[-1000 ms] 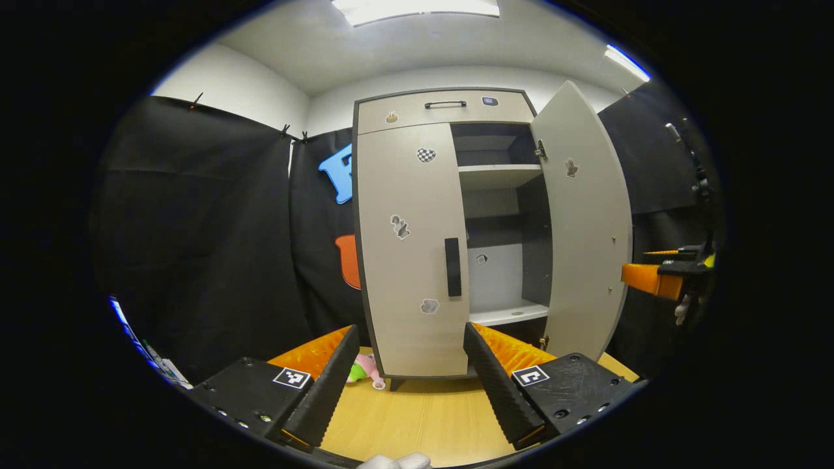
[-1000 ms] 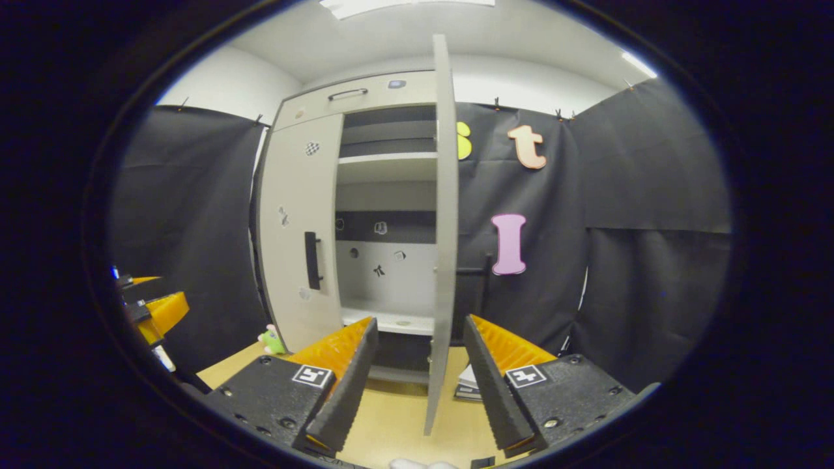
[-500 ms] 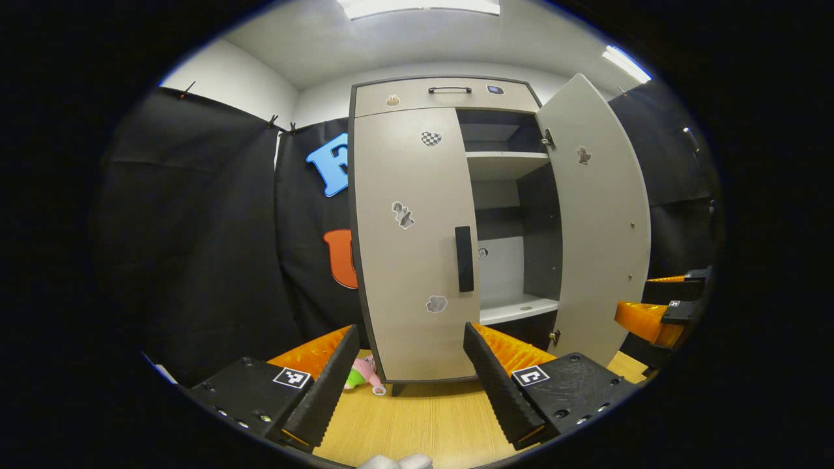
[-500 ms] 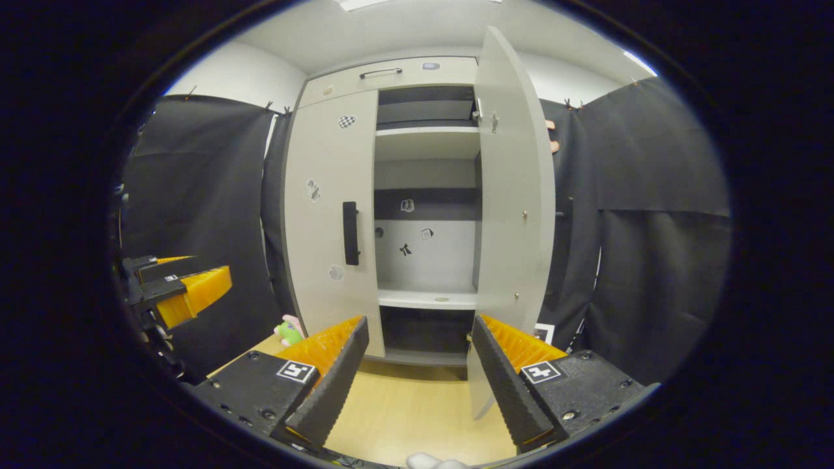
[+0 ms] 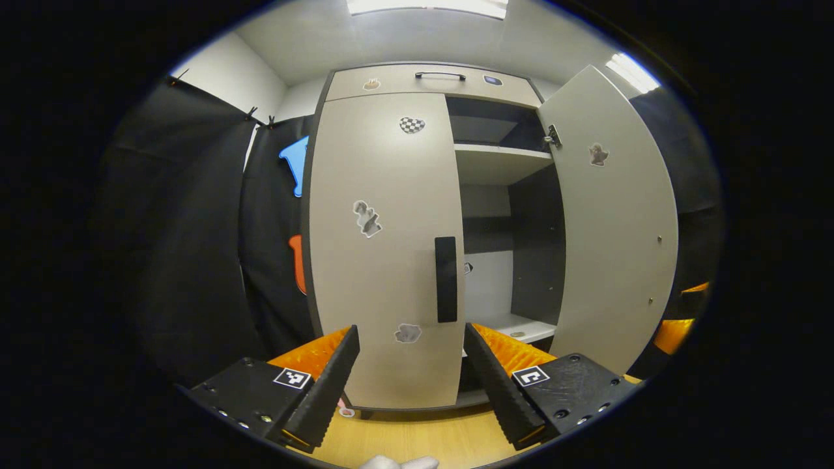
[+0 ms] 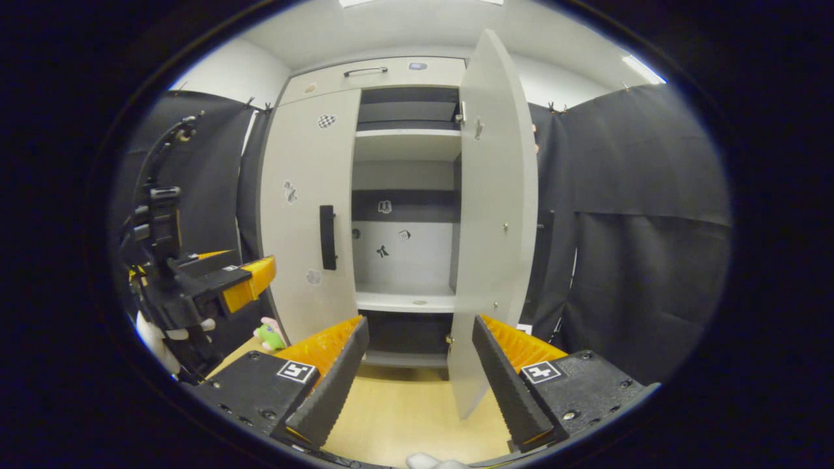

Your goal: Open the right door of the double-door shoe cabinet with the right hand, and open the left door with the left hand.

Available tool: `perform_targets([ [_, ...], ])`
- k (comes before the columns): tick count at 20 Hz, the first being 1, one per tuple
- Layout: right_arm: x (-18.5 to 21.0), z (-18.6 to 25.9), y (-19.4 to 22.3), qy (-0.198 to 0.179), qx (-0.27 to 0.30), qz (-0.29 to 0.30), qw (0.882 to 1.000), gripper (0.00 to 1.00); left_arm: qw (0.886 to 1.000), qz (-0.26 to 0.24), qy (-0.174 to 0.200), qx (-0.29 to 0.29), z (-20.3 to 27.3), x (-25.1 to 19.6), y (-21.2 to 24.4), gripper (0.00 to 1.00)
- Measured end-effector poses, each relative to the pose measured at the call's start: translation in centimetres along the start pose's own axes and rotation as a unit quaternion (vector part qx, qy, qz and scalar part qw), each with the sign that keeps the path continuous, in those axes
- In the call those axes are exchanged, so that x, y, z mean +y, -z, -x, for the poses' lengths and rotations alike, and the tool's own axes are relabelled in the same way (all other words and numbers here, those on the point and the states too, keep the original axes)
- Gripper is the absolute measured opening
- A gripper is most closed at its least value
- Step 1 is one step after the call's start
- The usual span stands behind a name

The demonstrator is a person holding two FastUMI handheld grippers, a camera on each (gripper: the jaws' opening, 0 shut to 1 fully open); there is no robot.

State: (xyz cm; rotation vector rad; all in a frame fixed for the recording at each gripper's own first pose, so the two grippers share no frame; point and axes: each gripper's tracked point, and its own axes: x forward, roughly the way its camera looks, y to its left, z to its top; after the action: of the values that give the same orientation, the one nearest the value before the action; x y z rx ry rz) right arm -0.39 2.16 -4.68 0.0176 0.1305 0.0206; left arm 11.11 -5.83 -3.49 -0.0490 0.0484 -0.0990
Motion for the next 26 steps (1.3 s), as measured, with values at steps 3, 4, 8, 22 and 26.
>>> perform_targets([
  [3, -1.0, 0.0, -0.4, 0.022, 0.003, 0.000, 1.000, 0.99, 1.000, -0.012, 0.003, -0.004, -4.3, -0.9, -0.3, 0.96],
  [4, -1.3, -0.1, -0.3, 0.027, 0.006, -0.001, 1.000, 0.99, 1.000, -0.018, 0.003, -0.010, -5.8, -1.2, -0.5, 0.96],
  [8, -2.4, -0.4, -0.3, 0.047, 0.015, -0.007, 0.999, 0.99, 1.000, -0.019, 0.006, -0.020, -10.2, -2.3, -1.0, 0.96],
  [22, -3.9, -1.3, -0.1, 0.058, 0.026, -0.014, 0.998, 1.00, 1.000, -0.024, -0.005, -0.002, -15.6, -3.0, -0.8, 0.33],
  [26, -3.9, -1.2, 0.1, 0.051, 0.028, -0.016, 0.998, 0.99, 1.000, 0.002, -0.002, 0.005, -15.3, -2.8, -0.8, 0.22],
])
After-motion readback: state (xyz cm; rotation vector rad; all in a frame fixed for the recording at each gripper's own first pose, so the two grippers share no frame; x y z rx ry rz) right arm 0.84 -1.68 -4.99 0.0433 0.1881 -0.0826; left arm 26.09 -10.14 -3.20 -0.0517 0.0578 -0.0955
